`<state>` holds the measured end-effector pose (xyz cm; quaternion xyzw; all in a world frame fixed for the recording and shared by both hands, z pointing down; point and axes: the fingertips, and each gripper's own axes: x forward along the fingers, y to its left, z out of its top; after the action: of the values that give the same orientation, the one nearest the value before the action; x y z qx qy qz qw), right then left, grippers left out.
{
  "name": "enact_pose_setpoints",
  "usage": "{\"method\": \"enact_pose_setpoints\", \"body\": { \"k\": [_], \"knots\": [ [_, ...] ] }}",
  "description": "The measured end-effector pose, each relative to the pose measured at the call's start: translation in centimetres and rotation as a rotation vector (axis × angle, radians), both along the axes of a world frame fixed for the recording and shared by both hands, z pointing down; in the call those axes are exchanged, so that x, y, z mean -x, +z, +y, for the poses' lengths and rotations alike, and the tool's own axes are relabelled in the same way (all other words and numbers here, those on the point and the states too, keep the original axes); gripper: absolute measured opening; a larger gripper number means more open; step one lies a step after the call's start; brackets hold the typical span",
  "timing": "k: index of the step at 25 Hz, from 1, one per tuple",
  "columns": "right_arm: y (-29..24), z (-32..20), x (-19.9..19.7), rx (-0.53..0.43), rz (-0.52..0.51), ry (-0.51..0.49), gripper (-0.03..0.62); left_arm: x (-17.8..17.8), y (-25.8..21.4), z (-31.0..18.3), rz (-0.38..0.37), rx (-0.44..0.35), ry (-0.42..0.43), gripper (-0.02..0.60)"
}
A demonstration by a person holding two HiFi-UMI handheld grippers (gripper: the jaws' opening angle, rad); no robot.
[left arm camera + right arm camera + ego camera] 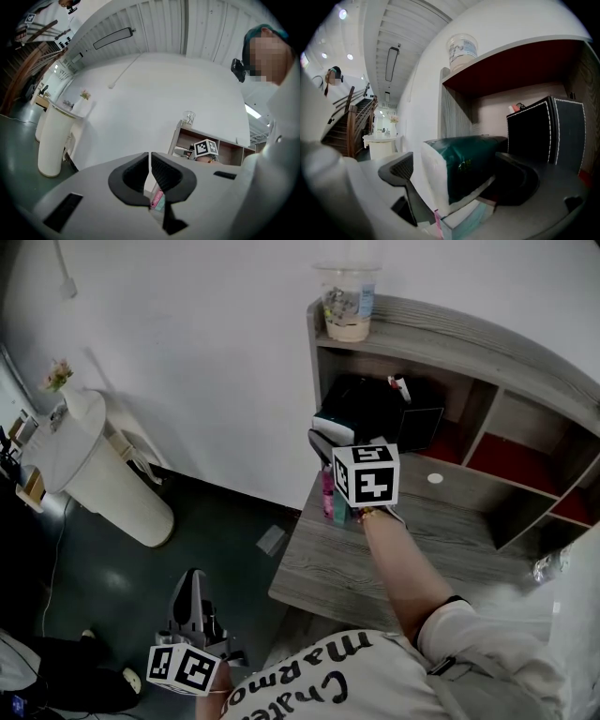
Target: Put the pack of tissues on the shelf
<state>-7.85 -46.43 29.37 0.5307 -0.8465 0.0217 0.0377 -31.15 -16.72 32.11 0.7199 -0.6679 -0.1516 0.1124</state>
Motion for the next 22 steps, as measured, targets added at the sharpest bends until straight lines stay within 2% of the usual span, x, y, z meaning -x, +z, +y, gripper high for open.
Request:
{"method": "enact_pose_setpoints", "body": {
  "k": [13,18,22],
  "knots": [
    [-2.1,4.3,1.2,-0.064,0.015,-0.078,0.526,-0.5,-0.7,2.3,-0.005,-0.031,0.008,0.028],
    [-2.0,6.6,1.1,-0.068,0.017,-0.090,0.458,-0.7,-0.8,3.5,0.002,-0.043,0.013,0.028],
    [-1.6,8.5,0.9,-0.059,0.022,-0.099,0.430,-1.5,-1.1,4.3,0.003,-0.052,0.037,0.028]
  ]
}}
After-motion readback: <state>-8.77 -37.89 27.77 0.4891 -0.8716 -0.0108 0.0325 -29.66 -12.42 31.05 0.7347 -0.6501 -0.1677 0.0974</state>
